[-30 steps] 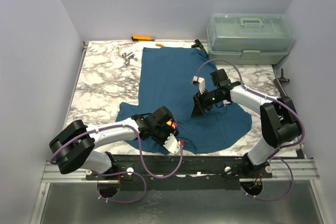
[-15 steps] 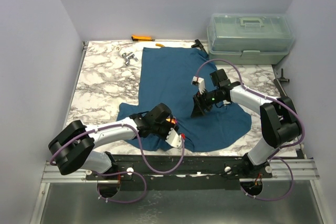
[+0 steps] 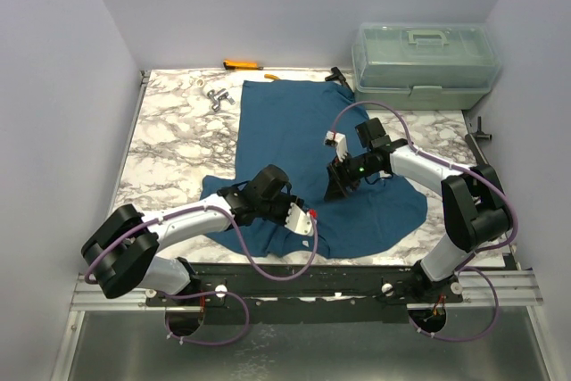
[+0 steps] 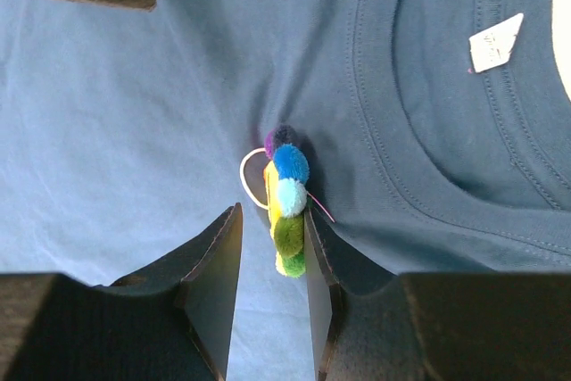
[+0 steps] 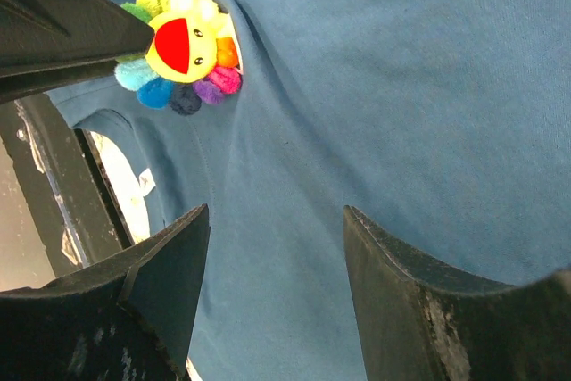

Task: Remove the brooch from the garment

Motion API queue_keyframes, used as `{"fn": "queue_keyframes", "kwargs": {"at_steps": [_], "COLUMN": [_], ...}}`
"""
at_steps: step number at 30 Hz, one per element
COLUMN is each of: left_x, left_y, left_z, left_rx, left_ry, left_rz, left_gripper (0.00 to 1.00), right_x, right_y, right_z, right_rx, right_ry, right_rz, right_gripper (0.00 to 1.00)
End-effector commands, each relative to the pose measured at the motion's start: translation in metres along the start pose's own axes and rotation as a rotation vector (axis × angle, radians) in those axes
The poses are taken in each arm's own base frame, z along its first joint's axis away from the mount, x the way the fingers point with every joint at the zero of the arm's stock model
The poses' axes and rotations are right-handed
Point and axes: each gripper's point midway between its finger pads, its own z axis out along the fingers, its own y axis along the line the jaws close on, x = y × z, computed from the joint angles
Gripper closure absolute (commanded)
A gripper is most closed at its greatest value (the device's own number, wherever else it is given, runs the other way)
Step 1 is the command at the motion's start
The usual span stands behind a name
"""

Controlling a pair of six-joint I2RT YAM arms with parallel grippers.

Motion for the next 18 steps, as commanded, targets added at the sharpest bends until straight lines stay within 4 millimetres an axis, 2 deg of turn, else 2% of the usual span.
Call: {"fn": "queue_keyframes", "kwargs": {"at_steps": [1, 3, 9, 14, 18], "left_x": [-0.003, -0.001, -0.005, -0.009, -0.01], "left_y": [0.019, 0.018, 0.016, 0.02, 0.027], "left_z": [-0.007, -0.006, -0.008, -0.007, -0.01], "left_rx": [-0.055, -0.049, -0.031, -0.003, 0.02], "left_ry": [-0.005, -0.007, -0.041, -0.099, -0.154], "left_rz": [-0.025, -0.037, -0.13, -0.297, -0.443], "left_gripper": [0.65, 0.67, 0.81, 0.96, 1.0], "right_x": [-0.012, -0.013, -0.015, -0.022, -0.031], "right_y": [0.005, 0.006, 0.008, 0.01, 0.014], "right_z": [-0.005, -0.005, -0.005, -0.003, -0.003], "right_rx": [-0.004, -0.005, -0.012, -0.03, -0.054], "right_ry": [-0.017, -0.018, -0.029, -0.053, -0.084], "right_rz": [-0.046, -0.051, -0.069, -0.087, -0.094], "right_gripper": [0.35, 0.35, 0.35, 0.35, 0.35]}}
